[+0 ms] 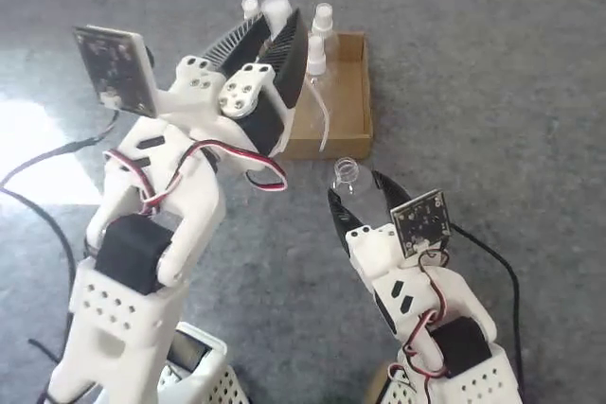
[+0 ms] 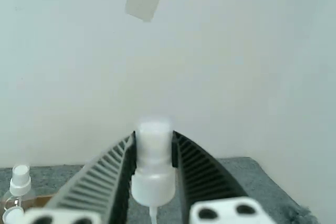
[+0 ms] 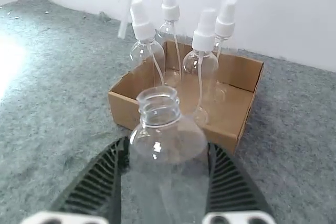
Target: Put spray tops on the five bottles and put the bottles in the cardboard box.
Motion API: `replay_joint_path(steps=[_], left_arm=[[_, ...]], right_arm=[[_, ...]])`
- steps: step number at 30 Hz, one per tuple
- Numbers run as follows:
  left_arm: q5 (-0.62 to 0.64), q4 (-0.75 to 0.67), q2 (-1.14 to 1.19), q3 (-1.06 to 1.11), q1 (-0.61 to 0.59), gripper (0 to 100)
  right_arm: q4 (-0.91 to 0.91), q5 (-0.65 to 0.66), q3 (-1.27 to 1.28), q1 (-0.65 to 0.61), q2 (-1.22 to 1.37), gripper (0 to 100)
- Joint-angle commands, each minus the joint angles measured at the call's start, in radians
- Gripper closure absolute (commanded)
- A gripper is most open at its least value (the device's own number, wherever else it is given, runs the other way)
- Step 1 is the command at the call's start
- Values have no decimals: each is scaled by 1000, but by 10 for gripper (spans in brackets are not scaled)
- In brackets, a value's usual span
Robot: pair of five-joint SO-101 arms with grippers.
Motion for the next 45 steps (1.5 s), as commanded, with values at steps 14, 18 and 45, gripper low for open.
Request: replay_joint_path(steps=[14,18,45], left_arm=[[71,-137,-18,140,64,990],[71,-149,-18,159,64,990],[-25,-304,-183,524,158,989]], right_arm=[[-79,-11,-17,-2,-27,968],[-79,-11,-17,1,-27,968],[-79,-9,-21,61,-59,968]])
